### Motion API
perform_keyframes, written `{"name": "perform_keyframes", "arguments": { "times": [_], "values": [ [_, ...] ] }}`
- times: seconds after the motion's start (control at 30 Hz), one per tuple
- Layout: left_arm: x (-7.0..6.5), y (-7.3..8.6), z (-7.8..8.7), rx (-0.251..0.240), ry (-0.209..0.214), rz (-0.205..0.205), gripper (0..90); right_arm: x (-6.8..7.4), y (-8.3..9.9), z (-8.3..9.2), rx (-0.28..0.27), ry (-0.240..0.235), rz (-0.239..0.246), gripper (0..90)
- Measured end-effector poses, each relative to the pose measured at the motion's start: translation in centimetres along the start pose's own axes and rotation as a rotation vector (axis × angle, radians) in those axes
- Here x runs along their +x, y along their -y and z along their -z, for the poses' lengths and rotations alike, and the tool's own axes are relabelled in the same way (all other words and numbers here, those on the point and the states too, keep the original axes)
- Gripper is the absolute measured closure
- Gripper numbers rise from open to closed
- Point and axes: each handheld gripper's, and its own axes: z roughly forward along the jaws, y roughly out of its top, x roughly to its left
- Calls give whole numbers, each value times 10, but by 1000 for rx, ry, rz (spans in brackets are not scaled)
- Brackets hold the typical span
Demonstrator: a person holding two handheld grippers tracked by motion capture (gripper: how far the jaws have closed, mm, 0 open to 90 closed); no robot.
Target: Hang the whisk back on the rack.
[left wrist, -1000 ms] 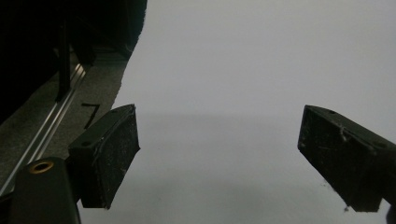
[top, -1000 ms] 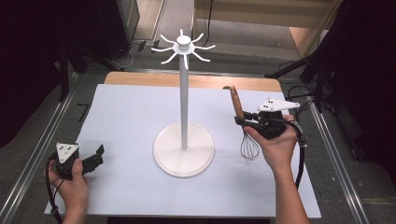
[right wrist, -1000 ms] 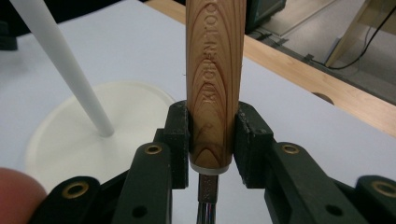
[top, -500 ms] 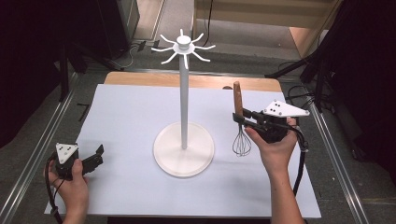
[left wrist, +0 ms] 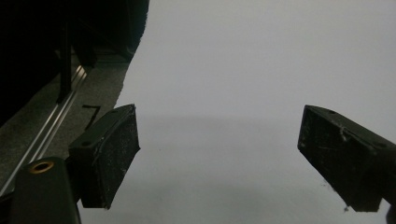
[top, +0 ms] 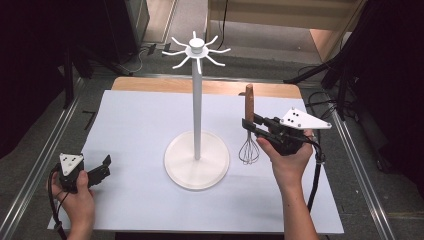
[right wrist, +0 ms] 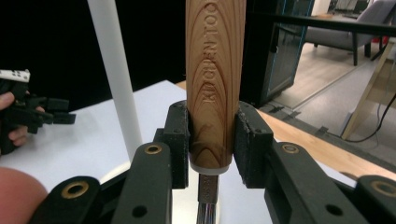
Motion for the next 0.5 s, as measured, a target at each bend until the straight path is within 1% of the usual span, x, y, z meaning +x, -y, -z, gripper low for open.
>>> {"name": "perform_keyframes", "arguments": {
  "times": [0.17,0.43,0.5],
  "values": [
    [-1,0,0,-2,-2,-4,132,6,-7,0,-25,-4,11,713],
    [-1,0,0,-5,-2,-4,132,22,-24,-1,-73,-24,38,713],
    [-1,0,0,-5,-2,-4,132,27,-26,-1,-80,-34,36,713]
  ]
}}
